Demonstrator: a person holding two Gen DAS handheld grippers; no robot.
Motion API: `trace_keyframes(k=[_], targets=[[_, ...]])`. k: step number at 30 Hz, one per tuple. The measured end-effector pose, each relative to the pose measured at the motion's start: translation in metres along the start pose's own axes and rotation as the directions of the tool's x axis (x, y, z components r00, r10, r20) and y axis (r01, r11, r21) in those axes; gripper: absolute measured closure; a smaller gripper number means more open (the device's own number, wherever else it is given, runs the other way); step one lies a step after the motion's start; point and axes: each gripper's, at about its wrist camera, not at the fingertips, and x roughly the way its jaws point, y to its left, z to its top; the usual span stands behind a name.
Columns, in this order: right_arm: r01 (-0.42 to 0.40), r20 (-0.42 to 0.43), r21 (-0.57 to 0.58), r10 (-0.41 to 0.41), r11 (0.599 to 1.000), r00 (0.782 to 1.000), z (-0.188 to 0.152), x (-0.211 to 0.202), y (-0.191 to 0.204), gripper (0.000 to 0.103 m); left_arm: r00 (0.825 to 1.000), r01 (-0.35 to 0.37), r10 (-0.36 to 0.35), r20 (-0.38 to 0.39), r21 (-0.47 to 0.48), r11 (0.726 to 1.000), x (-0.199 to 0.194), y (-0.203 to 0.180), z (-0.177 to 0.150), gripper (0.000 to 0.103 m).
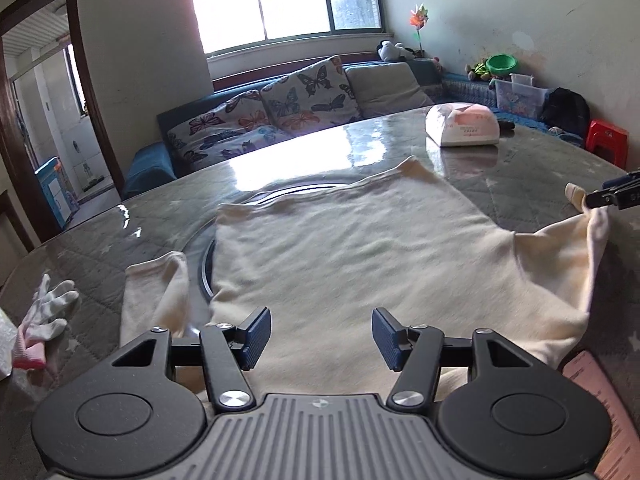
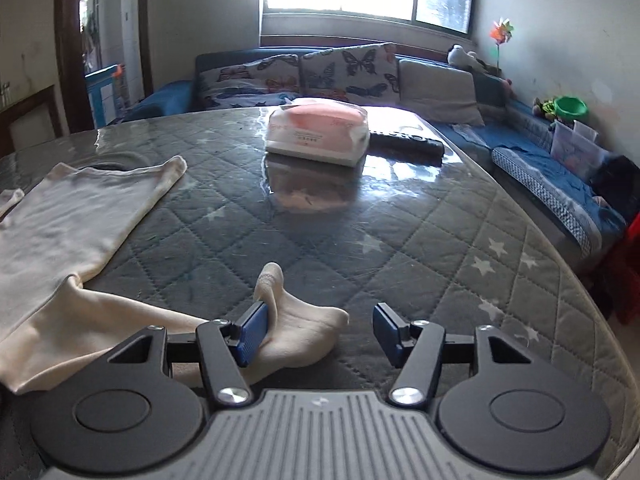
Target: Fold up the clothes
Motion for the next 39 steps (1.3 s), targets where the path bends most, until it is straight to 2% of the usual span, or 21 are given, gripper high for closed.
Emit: trace_keyframes(k=[4,7,12,16,19,21,23,26,28,29,34,36,39], targets=[[-0.004,0.010,0.009,0.004,1.000,1.000,0.000,0.000,-0.002,0.044,0.999,0.032,-0.032,-0.002,0.018,0.999,0.007,-0.012,0.004,0.044],[-0.009,0.035,0.059,0.007,0.998,0.999,0.004,-0.007,-0.005,0.044,0.999,0.051,-0.051,-0.010,0.033,0.998,0.011,-0.019,0.005,0.044],[0.031,-0.003,0.085,-0.030,0.996,1.000,0.006,-0.002,-0.014,0.044,0.997,0.072,-0.071,-0.020,0.044,0.996,0.016,-0.025,0.003,0.043],[0.024,-0.050,0.078,-0.020,0.997,0.999,-0.001,0.004,-0.014,0.046,0.997,0.080,-0.079,-0.026,0.043,0.996,0.018,-0.026,0.004,0.043],[0.012,-0.057,0.056,-0.009,0.998,0.998,-0.003,0.004,-0.008,0.055,0.996,0.082,-0.082,-0.021,0.043,0.996,0.018,-0.027,0.006,0.042],[0.000,-0.063,0.050,0.003,0.999,0.998,-0.001,0.005,-0.005,0.067,0.996,0.085,-0.084,-0.018,0.042,0.996,0.019,-0.029,0.008,0.040],[-0.010,-0.068,0.045,0.013,0.999,0.998,0.001,0.005,-0.003,0.071,0.996,0.089,-0.089,-0.016,0.043,0.995,0.019,-0.031,0.009,0.040],[0.005,-0.044,0.047,-0.003,0.999,0.999,0.007,0.003,0.001,0.070,0.995,0.098,-0.097,-0.016,0.047,0.994,0.020,-0.034,0.010,0.039],[0.004,-0.009,0.076,-0.003,0.997,1.000,0.013,-0.002,0.000,0.065,0.995,0.103,-0.102,-0.017,0.050,0.993,0.021,-0.036,0.010,0.039],[-0.002,-0.001,0.084,0.002,0.996,1.000,0.014,-0.004,0.000,0.058,0.994,0.105,-0.104,-0.018,0.050,0.993,0.021,-0.037,0.011,0.038],[-0.071,0.012,0.054,0.070,0.996,0.997,0.025,-0.005,0.014,0.057,0.993,0.115,-0.114,-0.023,0.046,0.992,0.024,-0.040,0.011,0.038],[-0.087,-0.014,0.018,0.087,0.996,0.996,0.024,0.001,0.024,0.057,0.993,0.118,-0.117,-0.023,0.048,0.992,0.024,-0.042,0.011,0.038],[-0.071,-0.055,-0.037,0.069,0.997,0.996,0.017,0.009,0.036,0.059,0.993,0.121,-0.120,-0.023,0.050,0.991,0.024,-0.042,0.011,0.037]])
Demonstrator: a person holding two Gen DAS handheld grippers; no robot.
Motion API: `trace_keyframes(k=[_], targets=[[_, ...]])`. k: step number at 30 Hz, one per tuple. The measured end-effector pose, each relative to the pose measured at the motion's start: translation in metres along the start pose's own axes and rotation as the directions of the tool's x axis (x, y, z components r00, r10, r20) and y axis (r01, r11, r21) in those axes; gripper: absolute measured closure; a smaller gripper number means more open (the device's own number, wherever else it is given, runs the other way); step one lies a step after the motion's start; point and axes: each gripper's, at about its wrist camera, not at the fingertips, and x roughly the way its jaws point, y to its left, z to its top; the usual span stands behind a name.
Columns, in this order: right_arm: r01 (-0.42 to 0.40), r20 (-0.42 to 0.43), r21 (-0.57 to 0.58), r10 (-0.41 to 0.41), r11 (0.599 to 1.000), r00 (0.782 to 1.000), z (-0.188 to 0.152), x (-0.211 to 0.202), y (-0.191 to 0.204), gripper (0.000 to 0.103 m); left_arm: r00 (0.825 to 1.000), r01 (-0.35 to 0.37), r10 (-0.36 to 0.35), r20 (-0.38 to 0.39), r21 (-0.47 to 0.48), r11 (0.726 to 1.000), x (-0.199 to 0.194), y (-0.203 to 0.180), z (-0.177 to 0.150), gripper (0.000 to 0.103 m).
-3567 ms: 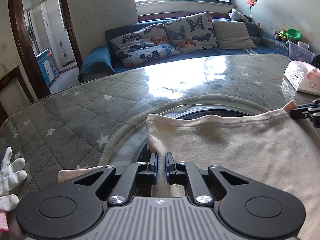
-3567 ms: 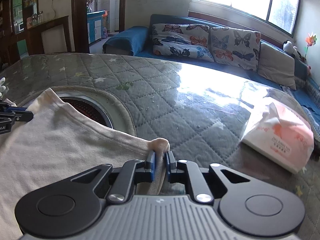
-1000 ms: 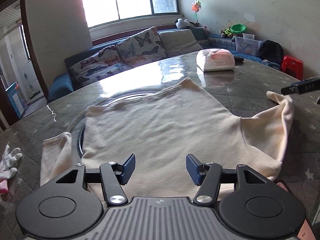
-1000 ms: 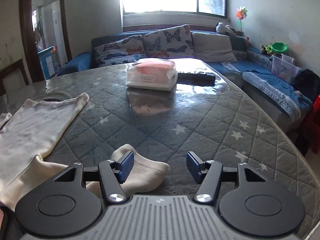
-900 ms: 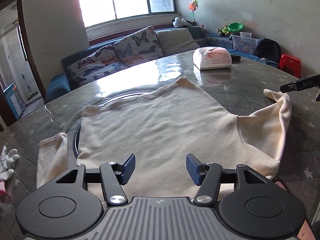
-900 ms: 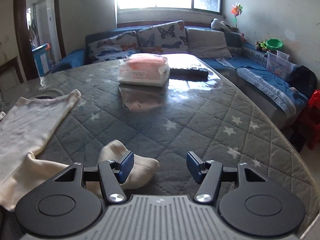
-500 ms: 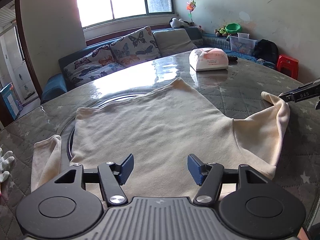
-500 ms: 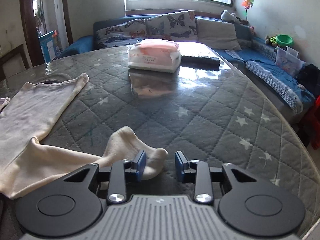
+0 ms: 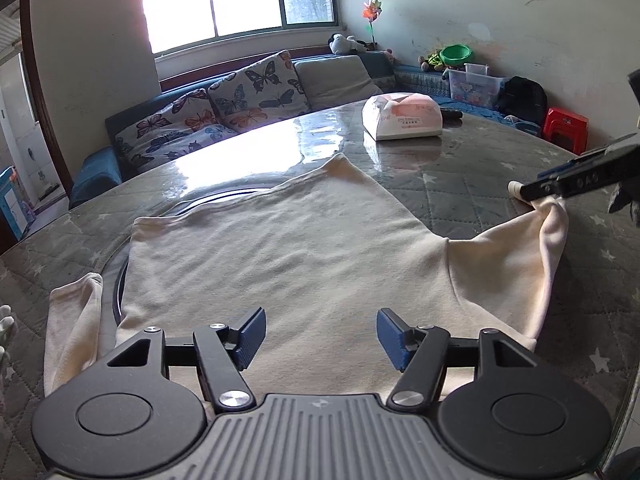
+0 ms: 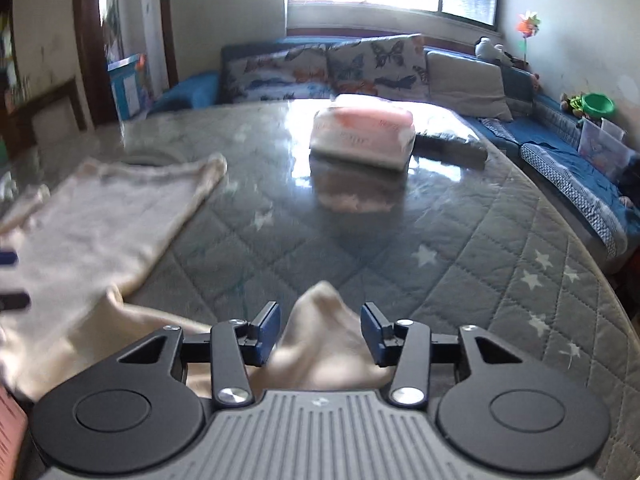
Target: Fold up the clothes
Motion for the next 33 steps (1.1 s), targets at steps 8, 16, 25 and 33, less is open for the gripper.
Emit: trace_keyframes(k=[8,16,25,33], targets=[[0.039,0.045,-0.003,-0.039,0.999,0.998,-0.001,-0.009,0.001,0.097,1.000,0.006,-0.006,-0.008,-0.003,1.000,0.003,-0.001,-0.001,0.037],[0.088,0.239,0.075,-0.104,0.993,0.965,-0.006,-0.047,-0.010,0.096,1.000,0.012,-0.012,-0.020,0.001,1.000,0.005,-0.002,-0.004,0.037],[0.167,0.139,0.146,-0.187,0.975,0.973,-0.019,-0.034,-0.039,0.087,0.999,0.021,-0.021,-0.030,0.008,1.000,0.006,-0.004,-0.005,0.037],[0.042,0.097,0.066,-0.048,0.997,0.994,-0.005,-0.003,-0.014,0.081,0.999,0.022,-0.022,-0.037,0.009,1.000,0.005,-0.006,-0.005,0.037]])
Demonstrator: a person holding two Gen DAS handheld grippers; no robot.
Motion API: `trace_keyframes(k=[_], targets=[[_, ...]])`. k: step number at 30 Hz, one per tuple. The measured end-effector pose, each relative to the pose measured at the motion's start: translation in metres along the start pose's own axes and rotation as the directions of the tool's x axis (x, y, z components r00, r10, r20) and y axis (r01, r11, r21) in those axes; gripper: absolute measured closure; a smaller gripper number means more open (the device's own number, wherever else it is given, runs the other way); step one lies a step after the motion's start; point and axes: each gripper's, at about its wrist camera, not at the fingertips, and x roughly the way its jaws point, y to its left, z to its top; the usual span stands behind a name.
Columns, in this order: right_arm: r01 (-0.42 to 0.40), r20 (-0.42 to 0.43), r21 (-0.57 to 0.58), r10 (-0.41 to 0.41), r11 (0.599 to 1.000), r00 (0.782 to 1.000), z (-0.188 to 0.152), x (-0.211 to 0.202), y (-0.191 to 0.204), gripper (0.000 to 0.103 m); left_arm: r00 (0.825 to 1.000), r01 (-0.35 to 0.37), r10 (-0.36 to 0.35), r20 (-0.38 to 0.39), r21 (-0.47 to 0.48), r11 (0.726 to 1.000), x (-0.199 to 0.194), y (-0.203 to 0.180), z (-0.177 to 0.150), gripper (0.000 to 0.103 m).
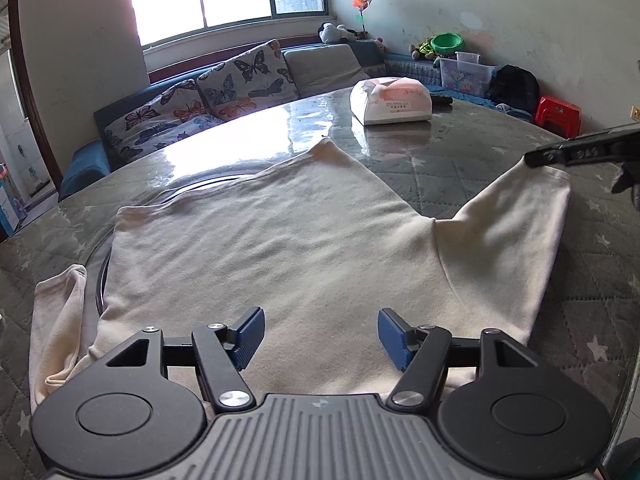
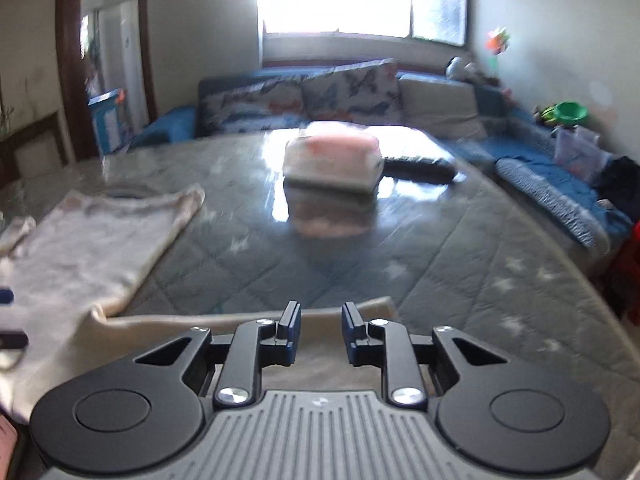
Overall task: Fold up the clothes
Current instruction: 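Release the cuff with the right gripper and move both grippers to the hem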
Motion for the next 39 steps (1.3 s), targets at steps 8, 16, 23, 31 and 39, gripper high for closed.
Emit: trace_keyframes(k=[8,16,23,31,39], targets=[[0.045,-0.035,-0.023,-0.046,0.999,0.998,0.002,0.007,0.005,0.076,0.999,-0.040,0.040,0.008,-0.061,0.997,-0.010,0.023,-0.004,0.036],[-0.022,-0.020,-0.065,0.020,0.998,1.000,0.008,0.004,0.024,0.063,0.988,-0.154,0.155,-0.005,-0.157,0.976,-0.025,0.069,-0.015,0.036],[-0.036,-0.063,-0.086,0.031,0.996,0.998,0.002,0.015,0.036,0.053,0.955,-0.293,0.294,-0.030,-0.228,0.929,-0.039,0.117,-0.026,0.036],[-0.052,-0.052,-0.125,0.046,0.991,0.998,0.008,0.009,0.050,0.049,0.919,-0.392,0.386,-0.080,-0.288,0.874,-0.031,0.161,-0.028,0.036],[-0.155,-0.037,-0.198,0.151,0.968,0.988,0.025,0.005,0.089,0.040,0.921,-0.391,0.373,-0.116,-0.268,0.881,-0.006,0.177,-0.026,0.036]])
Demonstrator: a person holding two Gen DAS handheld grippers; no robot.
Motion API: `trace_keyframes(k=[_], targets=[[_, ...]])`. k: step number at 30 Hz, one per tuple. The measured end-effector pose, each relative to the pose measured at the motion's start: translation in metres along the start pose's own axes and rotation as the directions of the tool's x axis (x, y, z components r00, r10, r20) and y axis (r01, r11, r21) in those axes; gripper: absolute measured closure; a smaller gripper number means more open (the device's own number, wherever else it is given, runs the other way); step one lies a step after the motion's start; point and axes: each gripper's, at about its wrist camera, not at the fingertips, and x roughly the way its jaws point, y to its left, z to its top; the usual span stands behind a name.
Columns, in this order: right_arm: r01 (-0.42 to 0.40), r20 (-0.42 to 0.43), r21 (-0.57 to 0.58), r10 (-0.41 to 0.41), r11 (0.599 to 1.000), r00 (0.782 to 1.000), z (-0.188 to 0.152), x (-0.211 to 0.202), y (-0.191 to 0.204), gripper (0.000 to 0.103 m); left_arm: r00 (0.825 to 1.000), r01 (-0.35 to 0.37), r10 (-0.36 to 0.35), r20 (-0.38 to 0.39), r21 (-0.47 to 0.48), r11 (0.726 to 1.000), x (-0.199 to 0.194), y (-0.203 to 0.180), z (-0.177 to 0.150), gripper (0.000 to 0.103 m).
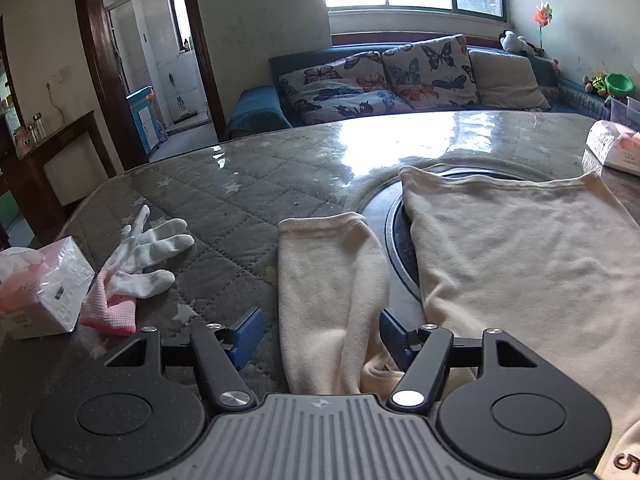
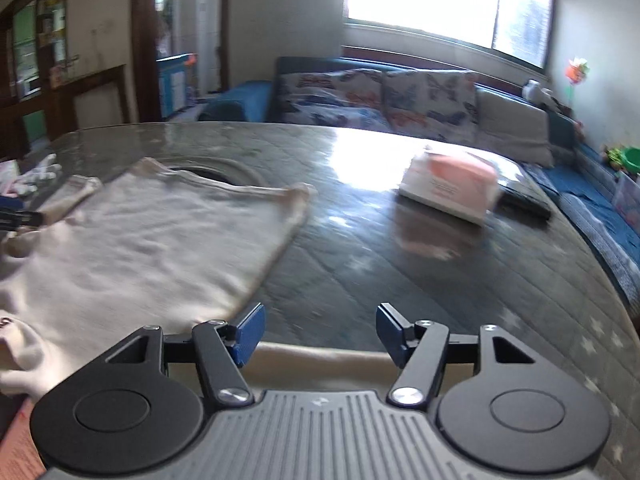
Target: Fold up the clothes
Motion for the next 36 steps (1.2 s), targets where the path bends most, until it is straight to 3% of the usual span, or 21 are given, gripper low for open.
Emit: trace_keyframes(k=[3,7,10,12,15,23,25,27,29,36], targets=[[-0.043,0.003,-0.048,0.043,0.998,0.999,0.009,0.005,0.020,0.036,1.000,0.013,-0.013,-0.004,0.004,1.000,0.005,0.000,-0.001,0.036],[-0.097,-0.004,-0.114,0.098,0.989,0.995,0.019,0.013,0.045,0.033,1.000,0.027,-0.027,0.007,-0.004,1.000,0.007,0.005,-0.002,0.047],[-0.142,-0.014,-0.162,0.142,0.976,0.990,0.024,0.021,0.065,0.032,0.999,0.044,-0.044,0.015,0.003,0.999,0.006,0.006,-0.003,0.063],[-0.169,-0.022,-0.191,0.168,0.967,0.986,0.026,0.026,0.077,0.032,0.999,0.044,-0.044,0.021,0.009,0.999,0.005,0.007,-0.004,0.080],[-0.205,-0.041,-0.228,0.201,0.952,0.979,0.025,0.035,0.094,0.029,0.999,0.039,-0.039,0.026,-0.006,0.999,0.004,0.012,-0.006,0.088],[-0.269,-0.103,-0.263,0.250,0.927,0.963,0.015,0.049,0.116,0.028,1.000,0.004,-0.004,0.020,-0.003,1.000,-0.005,0.023,-0.008,0.085],[-0.274,-0.110,-0.256,0.254,0.927,0.961,0.015,0.050,0.117,0.027,1.000,-0.003,0.003,0.017,-0.003,1.000,-0.005,0.022,-0.006,0.080],[-0.272,-0.112,-0.254,0.251,0.928,0.962,0.015,0.051,0.117,0.025,1.000,-0.009,0.009,0.024,-0.001,1.000,-0.006,0.020,-0.002,0.060],[-0.272,-0.114,-0.255,0.251,0.928,0.961,0.015,0.051,0.117,0.024,0.999,-0.014,0.014,0.038,0.011,1.000,-0.005,0.015,0.003,0.053],[-0.269,-0.118,-0.253,0.247,0.929,0.962,0.015,0.051,0.117,0.022,0.999,-0.001,-0.001,0.037,0.040,0.999,0.012,0.003,0.020,0.053]])
